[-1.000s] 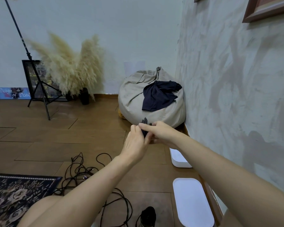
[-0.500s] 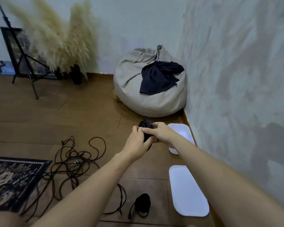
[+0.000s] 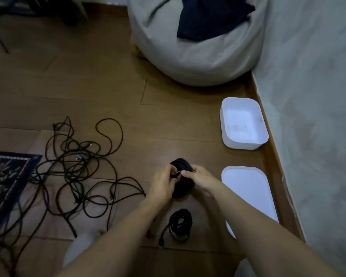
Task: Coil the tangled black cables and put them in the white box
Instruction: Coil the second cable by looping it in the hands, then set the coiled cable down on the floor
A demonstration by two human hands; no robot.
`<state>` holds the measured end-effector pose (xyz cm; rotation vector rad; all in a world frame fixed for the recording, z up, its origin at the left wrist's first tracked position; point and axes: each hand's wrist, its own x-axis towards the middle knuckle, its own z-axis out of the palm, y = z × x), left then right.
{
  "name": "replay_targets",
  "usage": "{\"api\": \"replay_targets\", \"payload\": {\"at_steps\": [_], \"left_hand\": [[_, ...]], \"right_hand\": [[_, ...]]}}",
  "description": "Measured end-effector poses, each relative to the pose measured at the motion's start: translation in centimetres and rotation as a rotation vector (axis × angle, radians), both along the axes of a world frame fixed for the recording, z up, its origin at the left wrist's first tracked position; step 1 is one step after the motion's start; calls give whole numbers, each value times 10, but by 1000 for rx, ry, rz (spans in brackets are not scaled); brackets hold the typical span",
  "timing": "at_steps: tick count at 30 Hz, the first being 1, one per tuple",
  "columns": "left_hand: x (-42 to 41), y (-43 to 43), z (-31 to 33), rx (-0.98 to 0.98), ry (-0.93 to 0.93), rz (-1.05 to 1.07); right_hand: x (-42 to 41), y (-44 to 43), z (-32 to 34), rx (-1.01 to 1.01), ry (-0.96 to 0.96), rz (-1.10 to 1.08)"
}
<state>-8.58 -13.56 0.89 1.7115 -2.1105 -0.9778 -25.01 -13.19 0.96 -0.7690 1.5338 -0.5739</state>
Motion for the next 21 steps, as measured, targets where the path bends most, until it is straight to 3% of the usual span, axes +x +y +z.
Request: {"api": "replay_targets", "payload": {"at_steps": [7, 15, 18, 21], "left_hand": [[-11, -11, -61, -95, -132, -132], [-26, -4, -82, -341, -197, -189], [-28, 0, -85, -300, -220, -176], [-29, -3, -84, -202, -161, -79]], "right_hand": [[-11, -9, -53, 83, -44, -25], [-14, -11, -56, -133, 464, 263], [-9, -9, -55, -161, 614, 276], [-5, -9, -53, -187, 594, 229]]}}
